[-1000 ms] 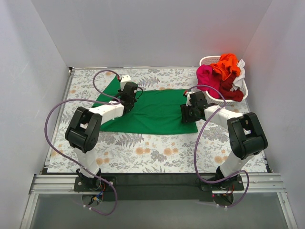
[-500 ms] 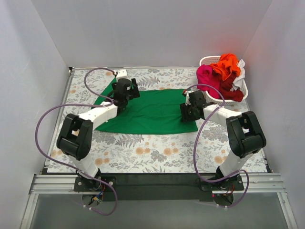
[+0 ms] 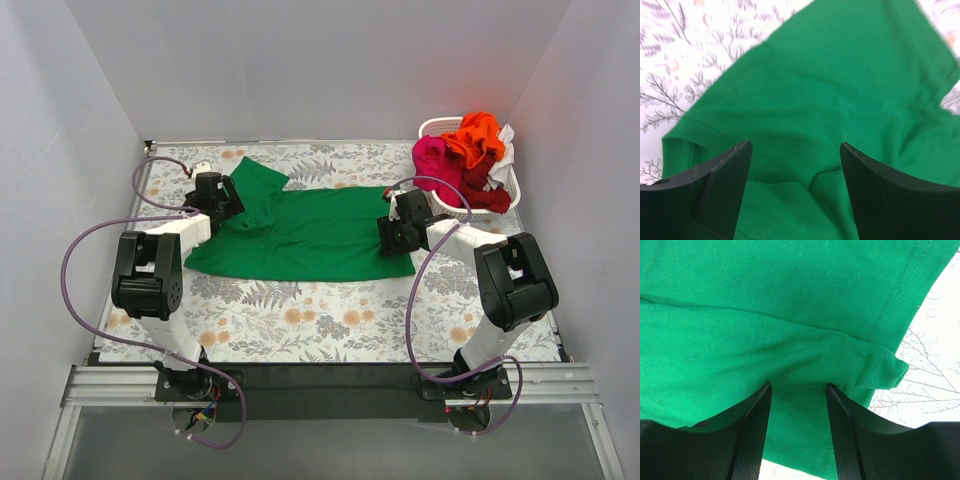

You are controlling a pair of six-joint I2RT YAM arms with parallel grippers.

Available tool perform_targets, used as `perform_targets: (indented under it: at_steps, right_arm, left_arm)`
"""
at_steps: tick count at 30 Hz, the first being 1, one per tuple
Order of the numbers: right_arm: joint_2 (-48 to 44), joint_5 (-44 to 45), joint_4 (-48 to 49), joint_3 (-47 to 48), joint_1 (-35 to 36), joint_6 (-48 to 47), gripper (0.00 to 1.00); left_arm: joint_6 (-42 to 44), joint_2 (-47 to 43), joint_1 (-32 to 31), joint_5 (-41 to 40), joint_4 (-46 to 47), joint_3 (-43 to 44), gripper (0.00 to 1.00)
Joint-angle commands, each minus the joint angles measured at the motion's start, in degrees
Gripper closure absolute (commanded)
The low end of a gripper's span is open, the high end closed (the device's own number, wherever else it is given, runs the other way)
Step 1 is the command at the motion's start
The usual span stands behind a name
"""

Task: Fold and stack the t-shirts
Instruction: Fold the tshirt

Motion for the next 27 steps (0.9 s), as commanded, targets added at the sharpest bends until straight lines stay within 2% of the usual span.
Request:
perform_targets:
  at_steps: [1, 7, 11, 14, 18, 22, 27]
  right_arm:
    - [1.95, 0.62, -1.98, 0.37, 0.52, -0.33, 0.57]
    - [2.13, 0.62, -2.07, 0.54, 0.52, -0.33, 0.57]
    - [2.13, 0.71, -2.07, 0.37, 0.61, -0.33, 0.57]
    - [1.95, 0.79, -2.07, 0.45, 0.61, -0.33, 0.57]
    - [1.95, 0.80, -1.98, 0.45, 0.52, -0.33, 0.57]
    - [1.78, 0.80, -2.07, 0.37, 0.52, -0.42, 0.57]
    - [1.60, 0.88, -2.07, 0.19, 0.52, -0.33, 0.57]
  left_arm:
    - [0.68, 0.20, 0.70, 5.55, -1.95, 0.94, 0.35]
    - [1.29, 2.66, 1.06, 8.54, -3.62, 1.46, 0.38]
    - [1.21, 2.48, 1.06, 9.87, -3.62, 1.11, 0.51]
    - [0.59, 1.78, 1.06, 9.78, -3.53, 0.23, 0.55]
    - [0.07, 0.90, 1.06, 11.36, -3.53, -0.91, 0.67]
    - [-0.20, 0.02, 1.23, 10.58, -3.35, -2.05, 1.00]
    - [-0.29, -3.49, 1.50, 9.79, 0.41, -5.73, 1.00]
